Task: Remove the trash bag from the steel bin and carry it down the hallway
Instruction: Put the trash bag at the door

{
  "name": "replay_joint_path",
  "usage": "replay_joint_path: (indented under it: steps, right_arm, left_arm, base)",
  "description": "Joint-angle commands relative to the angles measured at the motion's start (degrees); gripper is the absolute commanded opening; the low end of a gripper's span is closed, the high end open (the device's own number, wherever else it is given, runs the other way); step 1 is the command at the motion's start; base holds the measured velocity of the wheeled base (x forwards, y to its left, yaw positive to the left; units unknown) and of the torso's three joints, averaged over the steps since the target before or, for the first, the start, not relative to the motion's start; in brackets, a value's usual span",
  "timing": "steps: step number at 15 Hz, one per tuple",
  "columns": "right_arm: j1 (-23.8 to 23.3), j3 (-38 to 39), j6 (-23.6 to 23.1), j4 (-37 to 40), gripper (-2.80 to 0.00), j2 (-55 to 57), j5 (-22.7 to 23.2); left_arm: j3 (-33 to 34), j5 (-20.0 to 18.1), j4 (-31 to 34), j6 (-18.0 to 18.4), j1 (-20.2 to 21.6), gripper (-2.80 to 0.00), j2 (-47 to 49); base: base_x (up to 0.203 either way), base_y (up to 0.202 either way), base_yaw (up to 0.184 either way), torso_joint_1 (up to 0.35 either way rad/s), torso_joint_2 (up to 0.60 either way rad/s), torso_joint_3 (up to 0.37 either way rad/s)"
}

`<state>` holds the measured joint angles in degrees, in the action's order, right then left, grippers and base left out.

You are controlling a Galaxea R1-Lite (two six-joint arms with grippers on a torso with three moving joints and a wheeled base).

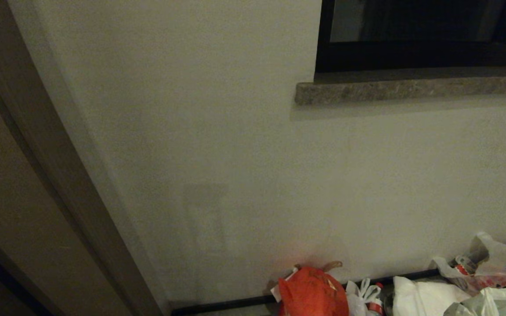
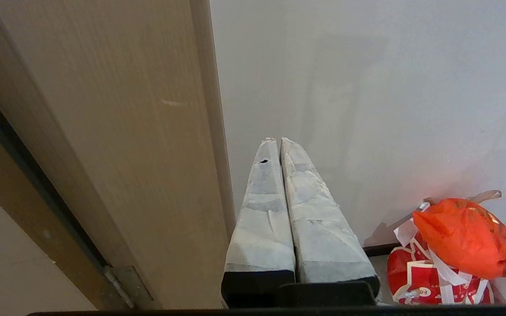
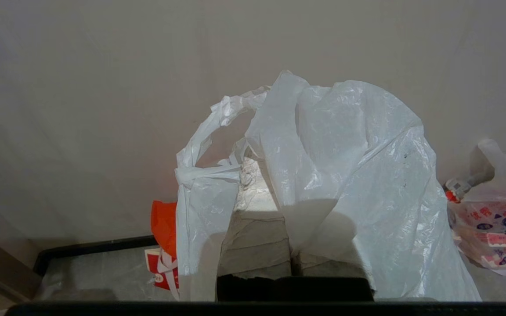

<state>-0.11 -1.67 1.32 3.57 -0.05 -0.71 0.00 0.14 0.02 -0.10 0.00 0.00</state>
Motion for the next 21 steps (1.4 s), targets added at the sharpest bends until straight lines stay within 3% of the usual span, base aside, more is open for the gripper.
replay_joint_path:
  steps: [1,7,21]
  right_arm:
    - [0.10,0.00,0.00,0.03,-2.80,0.05,0.00]
    - [0.02,0.00,0.00,0.03,-2.80,0.05,0.00]
    - [0.03,0.00,0.00,0.03,-2.80,0.05,0.00]
  left_arm:
    - [0.08,0.03,-0.02,0.01,0.00,-2.80,0.00]
    - [0.09,0.03,-0.02,-0.08,0.00,-2.80,0.00]
    - [0.09,0.03,-0.02,-0.17,0.00,-2.80,0.01]
  base:
    - [0.000,0.000,0.000,0.000,0.00,0.000]
    - [0.000,0.000,0.000,0.001,0.00,-0.033]
    - [0.000,0.000,0.000,0.003,0.00,-0.191]
